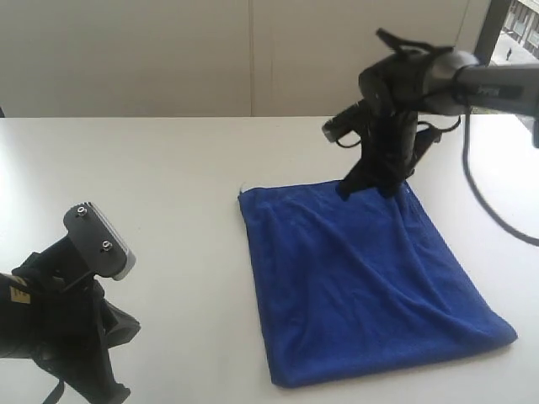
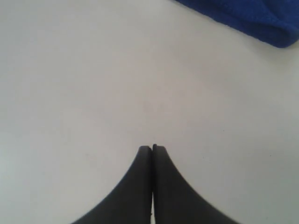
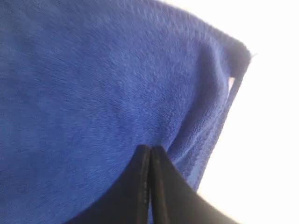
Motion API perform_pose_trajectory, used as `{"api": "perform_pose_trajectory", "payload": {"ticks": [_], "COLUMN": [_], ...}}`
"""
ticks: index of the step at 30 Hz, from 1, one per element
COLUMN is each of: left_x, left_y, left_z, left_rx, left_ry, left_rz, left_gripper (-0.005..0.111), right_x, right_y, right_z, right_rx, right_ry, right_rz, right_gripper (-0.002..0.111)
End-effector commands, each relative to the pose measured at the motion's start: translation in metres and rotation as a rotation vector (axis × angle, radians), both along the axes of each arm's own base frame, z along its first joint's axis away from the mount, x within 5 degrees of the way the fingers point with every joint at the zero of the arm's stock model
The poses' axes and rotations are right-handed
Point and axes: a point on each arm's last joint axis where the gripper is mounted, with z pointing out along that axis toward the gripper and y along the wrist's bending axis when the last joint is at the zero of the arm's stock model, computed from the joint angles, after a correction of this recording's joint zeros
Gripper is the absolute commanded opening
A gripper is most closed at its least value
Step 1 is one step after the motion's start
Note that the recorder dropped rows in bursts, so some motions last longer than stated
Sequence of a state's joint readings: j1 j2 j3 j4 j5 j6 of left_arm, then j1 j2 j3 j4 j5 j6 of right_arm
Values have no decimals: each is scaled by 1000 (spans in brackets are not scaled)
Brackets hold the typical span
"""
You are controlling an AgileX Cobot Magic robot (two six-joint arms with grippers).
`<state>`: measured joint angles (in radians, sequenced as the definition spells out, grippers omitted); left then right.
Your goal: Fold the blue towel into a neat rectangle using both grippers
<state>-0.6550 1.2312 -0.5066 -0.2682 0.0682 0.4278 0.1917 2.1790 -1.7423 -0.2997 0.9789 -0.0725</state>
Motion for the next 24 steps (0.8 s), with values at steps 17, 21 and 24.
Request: {"api": "perform_pose_trajectory", "payload": {"ticks": [17,21,24], "left_x": [-3,-3,-3], "left_y": [0,0,0], "left_z": [-2,-2,-2], "left_rx": [-11,-11,-11], "left_ry": [30,30,30], "left_rz": [20,20,20], "left_gripper": [0,0,0], "right_x": [-125,-129,-130], "right_y": [111,114,117], "right_z": [-27,-30,-30], "right_rx": [255,270,277], "right_ry": [172,180,172], "right_rz": [358,342,346], "right_gripper": [0,0,0]}}
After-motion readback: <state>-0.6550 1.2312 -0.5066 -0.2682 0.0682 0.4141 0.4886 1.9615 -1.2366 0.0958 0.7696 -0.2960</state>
